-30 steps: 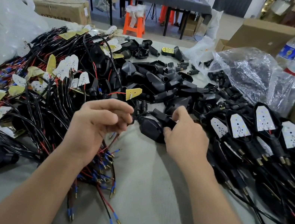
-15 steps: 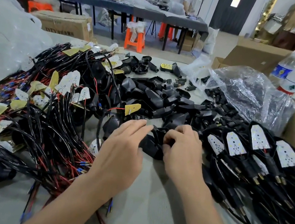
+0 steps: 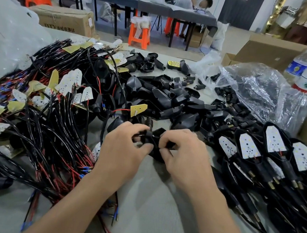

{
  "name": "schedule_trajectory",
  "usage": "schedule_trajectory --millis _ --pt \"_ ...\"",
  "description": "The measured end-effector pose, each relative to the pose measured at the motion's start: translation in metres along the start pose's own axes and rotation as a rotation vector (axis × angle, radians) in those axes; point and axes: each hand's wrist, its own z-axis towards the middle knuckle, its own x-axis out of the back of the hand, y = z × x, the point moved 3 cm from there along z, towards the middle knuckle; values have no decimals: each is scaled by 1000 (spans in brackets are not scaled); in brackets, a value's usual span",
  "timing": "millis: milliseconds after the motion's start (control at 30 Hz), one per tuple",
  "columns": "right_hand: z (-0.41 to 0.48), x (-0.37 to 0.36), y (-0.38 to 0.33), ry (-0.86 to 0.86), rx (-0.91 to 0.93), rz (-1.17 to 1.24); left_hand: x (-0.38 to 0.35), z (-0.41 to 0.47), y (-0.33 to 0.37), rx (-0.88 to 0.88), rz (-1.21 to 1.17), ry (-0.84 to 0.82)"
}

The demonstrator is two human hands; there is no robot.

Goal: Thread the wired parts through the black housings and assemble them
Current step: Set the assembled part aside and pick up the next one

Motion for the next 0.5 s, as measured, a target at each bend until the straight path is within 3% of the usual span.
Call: schedule_trajectory --millis 133,300,500 --pt "-4 3 11 121 -204 205 0 -1 1 19 55 39" --pt "-6 6 33 50 -336 131 -1 -3 1 37 62 60" --pt "0 11 32 129 -523 853 2 -1 -1 85 2 83"
